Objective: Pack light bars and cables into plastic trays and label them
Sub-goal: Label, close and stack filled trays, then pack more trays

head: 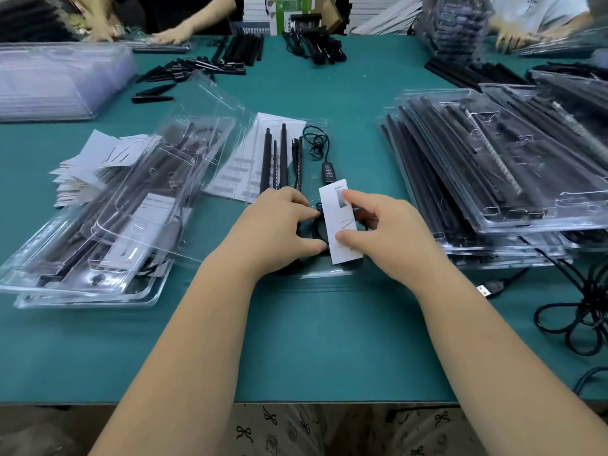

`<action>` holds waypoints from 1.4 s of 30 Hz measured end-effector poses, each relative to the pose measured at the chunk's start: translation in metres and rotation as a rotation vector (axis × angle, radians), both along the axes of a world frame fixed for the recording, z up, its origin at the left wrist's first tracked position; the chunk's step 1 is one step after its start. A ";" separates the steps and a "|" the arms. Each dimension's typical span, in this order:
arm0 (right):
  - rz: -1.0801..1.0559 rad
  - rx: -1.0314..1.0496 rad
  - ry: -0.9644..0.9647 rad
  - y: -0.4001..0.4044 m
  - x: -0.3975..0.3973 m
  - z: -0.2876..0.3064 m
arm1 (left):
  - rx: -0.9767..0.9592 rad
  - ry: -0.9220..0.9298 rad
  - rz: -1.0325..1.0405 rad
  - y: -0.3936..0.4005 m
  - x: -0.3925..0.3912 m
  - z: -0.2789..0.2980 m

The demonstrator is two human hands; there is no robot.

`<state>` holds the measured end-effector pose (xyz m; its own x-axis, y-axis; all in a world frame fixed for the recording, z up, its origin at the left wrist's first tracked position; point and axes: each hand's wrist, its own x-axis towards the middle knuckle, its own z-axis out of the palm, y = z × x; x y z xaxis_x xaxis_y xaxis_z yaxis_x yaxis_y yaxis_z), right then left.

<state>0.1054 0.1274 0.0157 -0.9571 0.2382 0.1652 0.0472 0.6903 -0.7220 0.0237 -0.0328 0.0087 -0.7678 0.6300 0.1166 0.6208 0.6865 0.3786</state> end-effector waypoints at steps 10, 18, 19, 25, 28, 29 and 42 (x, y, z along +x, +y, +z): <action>-0.048 0.200 0.033 -0.023 -0.009 -0.011 | -0.066 -0.019 -0.015 -0.001 0.004 0.002; 0.023 0.619 -0.061 -0.025 -0.012 -0.013 | -0.148 -0.016 -0.027 -0.002 0.005 0.003; 0.037 0.513 -0.088 -0.021 -0.012 -0.011 | -0.166 -0.010 -0.022 -0.001 0.005 0.002; -0.064 -0.395 -0.034 -0.012 -0.013 -0.013 | -0.112 0.058 0.092 0.008 0.010 0.001; -0.135 -0.715 0.016 -0.013 -0.017 -0.017 | -0.111 0.097 0.136 0.011 0.010 0.003; -0.150 -0.792 0.033 -0.014 -0.017 -0.017 | -0.118 0.108 0.147 0.013 0.010 0.003; -0.207 -0.082 0.119 -0.004 0.006 0.010 | -0.127 0.113 0.197 0.016 0.014 0.006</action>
<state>0.1115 0.1229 0.0257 -0.8613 0.4446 0.2461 0.0924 0.6133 -0.7844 0.0376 -0.0166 0.0144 -0.8637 0.4848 0.1377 0.5038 0.8360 0.2174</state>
